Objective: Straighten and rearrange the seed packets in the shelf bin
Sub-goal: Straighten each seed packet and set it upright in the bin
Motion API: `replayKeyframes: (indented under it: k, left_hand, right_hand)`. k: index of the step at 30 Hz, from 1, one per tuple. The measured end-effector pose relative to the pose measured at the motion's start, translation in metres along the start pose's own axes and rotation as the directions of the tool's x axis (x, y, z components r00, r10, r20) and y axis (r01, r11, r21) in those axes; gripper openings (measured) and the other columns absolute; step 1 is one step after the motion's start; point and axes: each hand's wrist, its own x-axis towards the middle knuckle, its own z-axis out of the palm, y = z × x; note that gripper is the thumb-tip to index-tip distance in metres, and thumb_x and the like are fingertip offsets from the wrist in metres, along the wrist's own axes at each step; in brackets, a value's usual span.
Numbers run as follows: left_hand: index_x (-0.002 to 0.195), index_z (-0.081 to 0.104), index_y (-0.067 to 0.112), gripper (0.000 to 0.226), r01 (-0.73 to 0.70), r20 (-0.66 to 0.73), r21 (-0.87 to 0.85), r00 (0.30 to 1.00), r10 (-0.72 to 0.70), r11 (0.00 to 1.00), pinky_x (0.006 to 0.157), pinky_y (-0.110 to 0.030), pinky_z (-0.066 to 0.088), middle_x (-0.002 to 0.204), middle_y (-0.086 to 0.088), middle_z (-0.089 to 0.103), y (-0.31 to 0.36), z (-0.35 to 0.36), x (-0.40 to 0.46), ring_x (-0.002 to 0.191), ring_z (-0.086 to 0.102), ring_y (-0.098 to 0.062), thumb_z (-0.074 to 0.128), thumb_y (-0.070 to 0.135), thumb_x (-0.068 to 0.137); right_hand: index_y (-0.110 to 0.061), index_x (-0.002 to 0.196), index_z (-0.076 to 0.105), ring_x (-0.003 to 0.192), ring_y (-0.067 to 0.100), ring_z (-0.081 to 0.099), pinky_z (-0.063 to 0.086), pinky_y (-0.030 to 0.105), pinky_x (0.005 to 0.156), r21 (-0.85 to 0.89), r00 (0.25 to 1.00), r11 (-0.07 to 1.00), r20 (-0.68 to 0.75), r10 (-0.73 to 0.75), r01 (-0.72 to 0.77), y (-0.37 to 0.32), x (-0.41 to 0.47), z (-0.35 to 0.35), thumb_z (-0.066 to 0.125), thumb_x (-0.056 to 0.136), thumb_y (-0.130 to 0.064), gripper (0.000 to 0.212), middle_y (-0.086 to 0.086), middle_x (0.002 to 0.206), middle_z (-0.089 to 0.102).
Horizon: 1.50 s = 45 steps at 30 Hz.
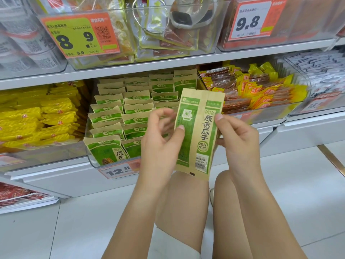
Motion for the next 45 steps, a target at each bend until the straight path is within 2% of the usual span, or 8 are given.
replayKeyframes:
  k: [3,6,20,27,31,36,40,45]
  left_hand:
    - [0.098,0.054,0.032,0.017,-0.137,-0.06,0.242,0.986,0.156,0.961,0.085,-0.041,0.054,0.105,0.013,0.067,0.001,0.007,-0.003,0.102,0.063,-0.008,0.065,0.036,0.086]
    - [0.094,0.051,0.028,0.034,-0.133,-0.099,0.359,0.979,0.18,0.924,0.078,-0.04,0.052,0.099,0.01,0.064,0.003,0.01,-0.001,0.093,0.061,-0.012,0.07,0.053,0.082]
    - [0.092,0.058,0.023,0.012,-0.189,-0.093,0.431,0.963,0.252,0.883,0.074,-0.026,0.044,0.09,0.011,0.063,0.004,0.011,-0.001,0.085,0.056,-0.002,0.057,0.034,0.096]
    - [0.087,0.057,0.025,0.016,-0.137,-0.09,0.338,0.98,0.178,0.931,0.074,-0.037,0.051,0.083,0.009,0.066,0.004,0.008,0.001,0.08,0.062,-0.011,0.057,0.038,0.095]
    - [0.083,0.059,0.02,0.016,-0.023,-0.073,0.092,0.997,0.03,0.995,0.057,-0.016,0.044,0.067,0.018,0.064,0.007,0.005,0.002,0.06,0.055,0.003,0.058,0.028,0.096]
    - [0.096,0.061,0.01,0.033,0.044,0.082,-0.1,0.996,-0.036,0.994,0.076,-0.03,0.054,0.086,0.011,0.066,0.005,0.002,0.003,0.083,0.064,-0.006,0.064,0.042,0.087]
    - [0.104,0.054,0.005,0.045,0.069,0.172,-0.179,0.984,-0.038,0.981,0.068,-0.022,0.055,0.079,0.014,0.064,0.009,0.002,0.001,0.072,0.064,-0.002,0.066,0.039,0.078]
    - [0.095,0.059,0.016,0.045,0.069,0.15,-0.17,0.988,-0.043,0.983,0.09,-0.05,0.054,0.085,0.01,0.065,0.009,-0.001,0.001,0.085,0.065,-0.013,0.065,0.054,0.072]
  right_hand:
    - [-0.02,0.076,0.072,0.064,0.008,0.057,0.046,0.026,0.058,-0.02,0.996,0.996,0.024,-0.089,0.089,0.0,-0.004,0.004,0.061,0.092,-0.017,0.02,-0.008,0.067,0.066]
    - [-0.019,0.074,0.069,0.056,-0.003,0.05,0.039,0.011,0.055,-0.047,0.983,0.984,0.078,-0.165,0.169,0.0,-0.009,0.006,0.055,0.095,-0.005,0.029,-0.019,0.057,0.058]
    - [-0.023,0.082,0.074,0.065,0.002,0.061,0.045,0.015,0.058,-0.02,0.984,0.987,0.089,-0.155,0.158,0.001,-0.01,0.005,0.058,0.091,-0.016,0.02,-0.012,0.071,0.07]
    - [-0.019,0.087,0.073,0.067,0.003,0.062,0.047,0.017,0.059,-0.006,0.981,0.992,0.15,-0.121,0.123,0.001,-0.008,0.004,0.058,0.088,-0.021,0.015,-0.011,0.074,0.071]
    - [-0.012,0.092,0.071,0.069,0.004,0.066,0.049,0.016,0.059,0.076,0.979,0.997,0.199,-0.04,0.025,0.001,-0.008,0.003,0.06,0.084,-0.019,0.016,-0.008,0.078,0.073]
    - [-0.012,0.085,0.07,0.061,0.006,0.065,0.05,0.019,0.052,0.134,0.976,0.989,0.213,0.033,-0.063,-0.003,-0.01,0.003,0.069,0.078,-0.017,0.009,-0.007,0.07,0.071]
    - [-0.011,0.082,0.068,0.06,0.002,0.064,0.049,0.016,0.053,0.177,0.973,0.981,0.229,0.037,-0.08,-0.01,-0.011,0.007,0.066,0.071,-0.019,0.014,-0.009,0.066,0.07]
    - [-0.02,0.076,0.072,0.061,0.007,0.065,0.052,0.02,0.053,0.171,0.97,0.981,0.239,0.052,-0.094,-0.009,-0.01,0.009,0.074,0.077,-0.016,0.004,-0.007,0.069,0.07]
